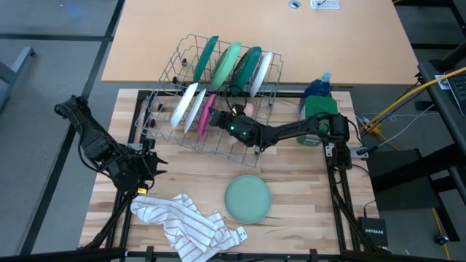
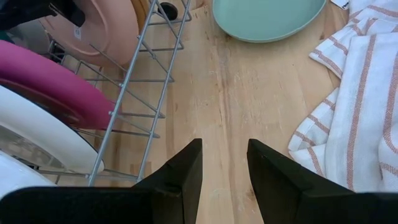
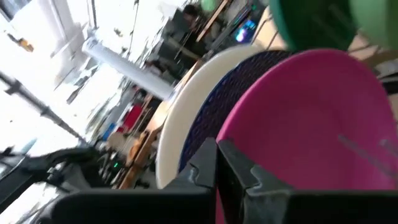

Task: Sort dishes
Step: Put the pink plate in the dish rack

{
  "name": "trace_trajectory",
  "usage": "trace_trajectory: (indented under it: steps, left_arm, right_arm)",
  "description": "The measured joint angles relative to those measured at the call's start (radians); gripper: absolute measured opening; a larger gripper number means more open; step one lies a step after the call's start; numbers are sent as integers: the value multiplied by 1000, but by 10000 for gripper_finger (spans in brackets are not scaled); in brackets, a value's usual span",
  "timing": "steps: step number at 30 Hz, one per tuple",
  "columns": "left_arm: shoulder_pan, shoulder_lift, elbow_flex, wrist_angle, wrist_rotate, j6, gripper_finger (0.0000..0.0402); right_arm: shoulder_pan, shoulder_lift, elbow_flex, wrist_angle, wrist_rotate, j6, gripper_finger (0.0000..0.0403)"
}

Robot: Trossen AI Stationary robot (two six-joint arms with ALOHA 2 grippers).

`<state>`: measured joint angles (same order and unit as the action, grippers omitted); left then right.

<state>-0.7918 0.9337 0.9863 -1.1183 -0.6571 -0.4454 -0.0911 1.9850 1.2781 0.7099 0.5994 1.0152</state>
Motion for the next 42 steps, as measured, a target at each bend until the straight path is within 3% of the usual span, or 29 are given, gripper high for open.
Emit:
trace_trajectory:
  steps: [10,16,26,36,42]
  left_arm:
    - [0,0,0,0,0,-1,118]
    - [0,0,0,0,0,-1,118]
    - [0,0,0,0,0,-1,118]
    - [0,0,0,0,0,-1,118]
    - [0,0,0,0,0,-1,118]
  right_arm:
    - [-8,0,0,-1,10,1,11]
    - [-8,0,0,-2,-128,2,12]
    - [-15,0,0,-2,-142,2,15]
    - [-17,2,-1,-5,-148,2,94]
    - [-14,-5,-1,-2,-130,14,105]
